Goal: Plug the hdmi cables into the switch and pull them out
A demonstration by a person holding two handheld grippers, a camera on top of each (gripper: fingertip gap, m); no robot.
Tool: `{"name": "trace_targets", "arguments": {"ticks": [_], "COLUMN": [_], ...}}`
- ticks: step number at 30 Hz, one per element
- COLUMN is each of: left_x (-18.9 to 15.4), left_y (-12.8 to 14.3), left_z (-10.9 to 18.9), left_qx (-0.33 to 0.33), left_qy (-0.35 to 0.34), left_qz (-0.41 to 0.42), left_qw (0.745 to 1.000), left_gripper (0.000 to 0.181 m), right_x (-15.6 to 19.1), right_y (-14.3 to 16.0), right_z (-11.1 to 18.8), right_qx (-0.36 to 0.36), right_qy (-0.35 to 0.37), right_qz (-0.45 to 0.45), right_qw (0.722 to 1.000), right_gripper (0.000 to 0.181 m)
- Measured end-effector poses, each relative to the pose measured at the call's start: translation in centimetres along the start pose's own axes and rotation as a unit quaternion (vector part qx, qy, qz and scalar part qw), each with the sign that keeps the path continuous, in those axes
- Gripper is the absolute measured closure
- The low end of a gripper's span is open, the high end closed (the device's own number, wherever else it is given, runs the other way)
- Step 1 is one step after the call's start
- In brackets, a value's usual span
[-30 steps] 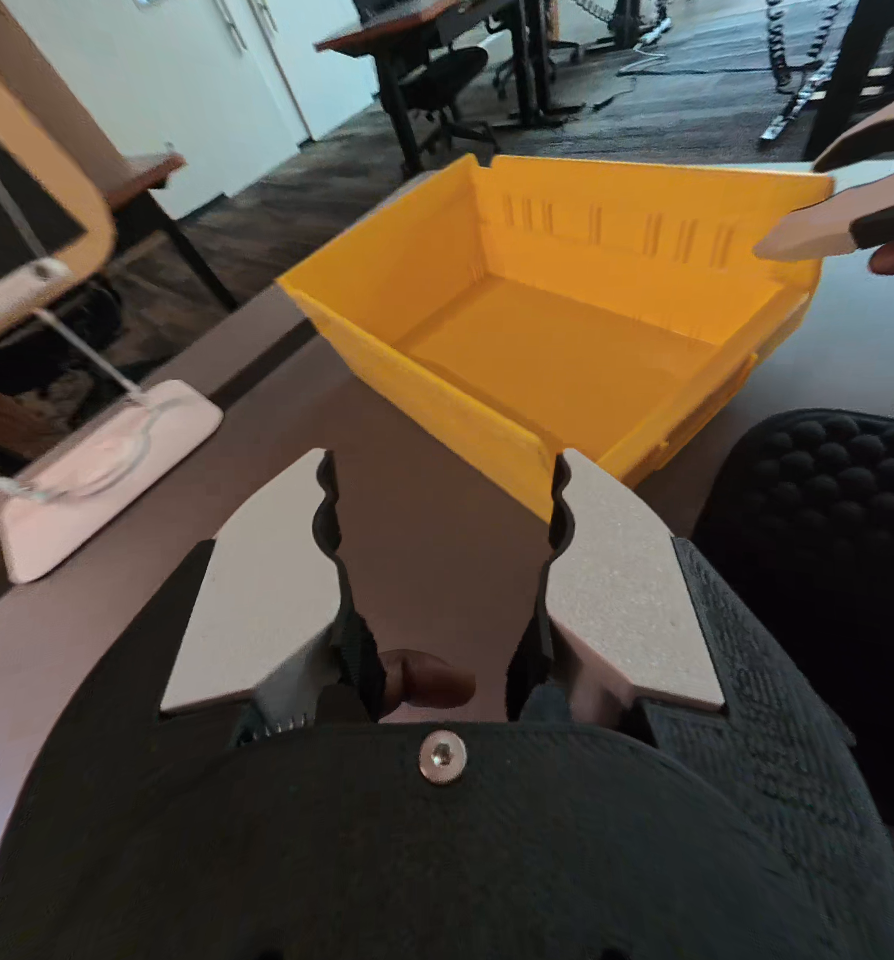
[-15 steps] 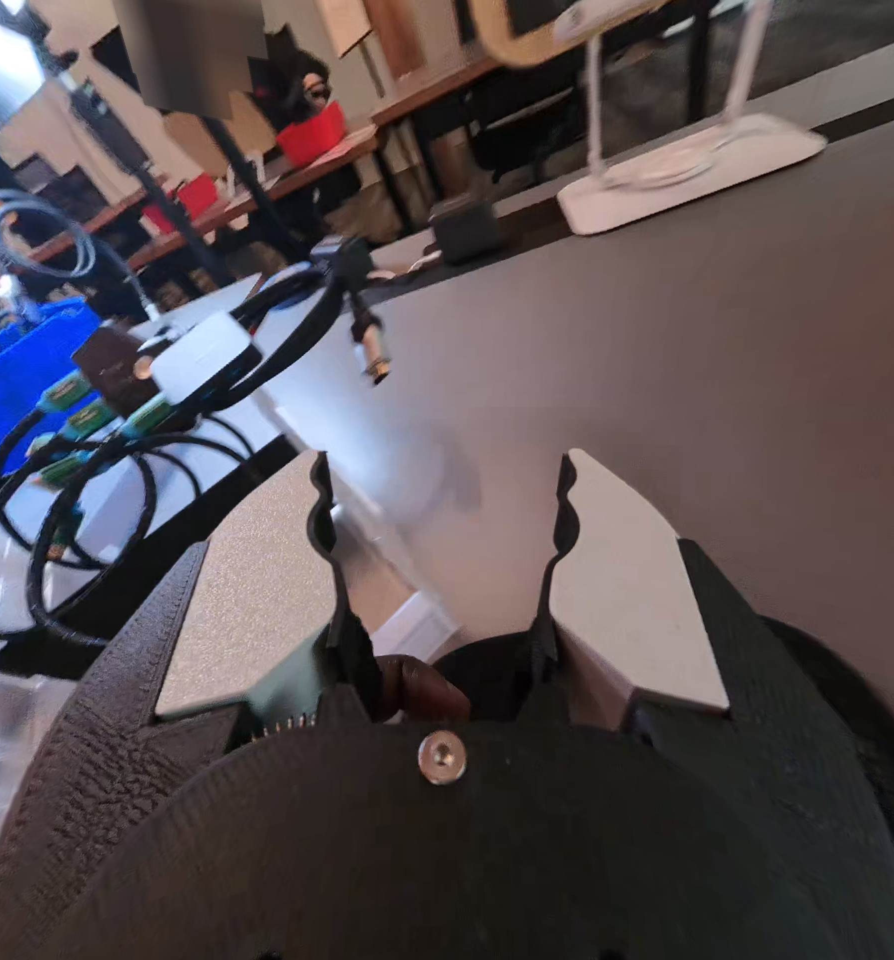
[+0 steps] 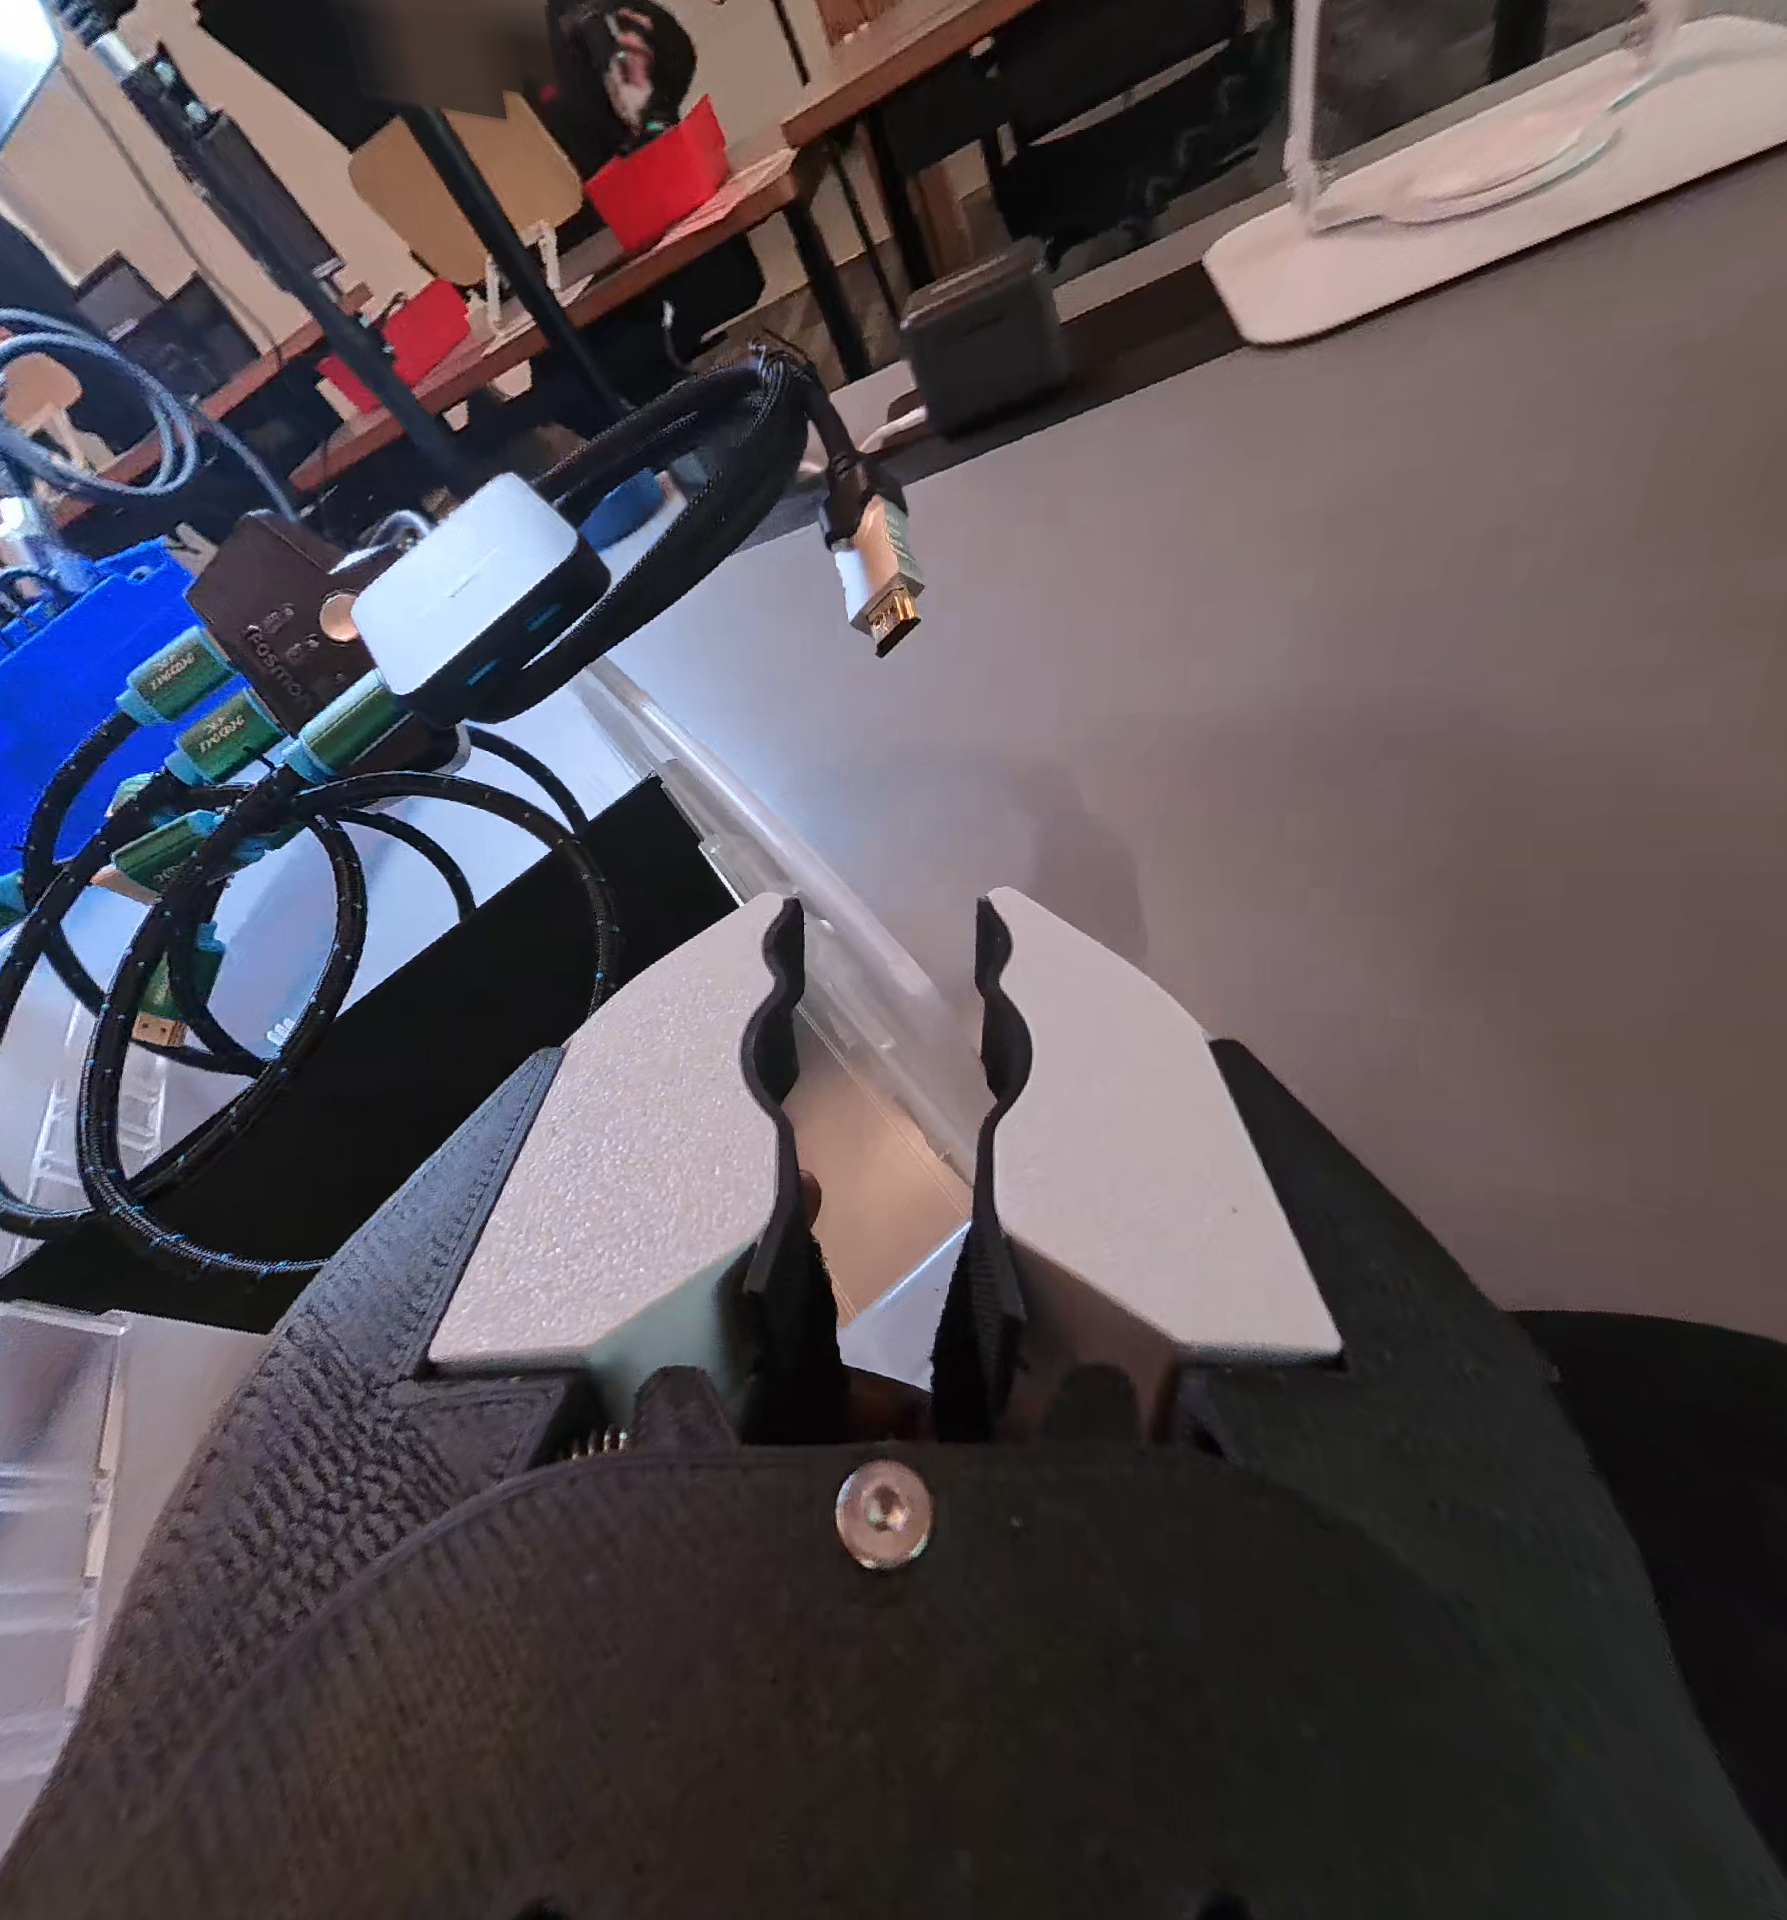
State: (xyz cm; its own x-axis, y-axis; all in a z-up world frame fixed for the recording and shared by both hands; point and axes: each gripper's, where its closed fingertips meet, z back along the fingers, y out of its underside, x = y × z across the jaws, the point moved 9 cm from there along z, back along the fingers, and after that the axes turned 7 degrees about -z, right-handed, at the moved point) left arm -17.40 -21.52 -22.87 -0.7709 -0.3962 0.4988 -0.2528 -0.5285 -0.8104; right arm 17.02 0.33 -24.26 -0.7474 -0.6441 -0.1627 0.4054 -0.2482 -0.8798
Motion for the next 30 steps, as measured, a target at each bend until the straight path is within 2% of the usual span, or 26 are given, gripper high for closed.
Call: {"name": "trace_targets", "arguments": {"ticks": [9,15,19,22,26,30], "left_x": [-3.9,-5.7,-5.7,-5.6,-6.1,-6.2], "left_y": [-2.5,-3.5,-3.5,-3.4,-3.5,-3.5], "left_z": [-1.0,-1.6,-1.9,-2.1,-2.3,-2.4], "left_qx": [-0.069,-0.108,-0.131,-0.130,-0.121,-0.115], "left_qy": [0.089,0.102,0.121,0.116,0.075,0.066], "left_qz": [-0.020,-0.053,-0.048,-0.040,-0.064,-0.072], "left_qw": [0.993,0.988,0.983,0.984,0.988,0.989], "left_gripper": [0.152,0.159,0.162,0.165,0.167,0.168], "right_x": [1.1,1.0,0.8,0.7,0.6,0.1], "right_y": [0.3,0.4,0.4,0.5,0.6,0.8], "right_z": [-0.4,-0.3,-0.3,-0.4,-0.3,0.0], "right_qx": [0.010,0.011,0.014,0.012,0.019,0.016], "right_qy": [-0.008,-0.010,-0.017,-0.012,-0.004,-0.022], "right_qz": [0.057,0.068,0.056,0.056,0.077,0.099], "right_qw": [0.998,0.998,0.998,0.998,0.997,0.995], "right_gripper": [0.150,0.151,0.152,0.153,0.155,0.154]}}
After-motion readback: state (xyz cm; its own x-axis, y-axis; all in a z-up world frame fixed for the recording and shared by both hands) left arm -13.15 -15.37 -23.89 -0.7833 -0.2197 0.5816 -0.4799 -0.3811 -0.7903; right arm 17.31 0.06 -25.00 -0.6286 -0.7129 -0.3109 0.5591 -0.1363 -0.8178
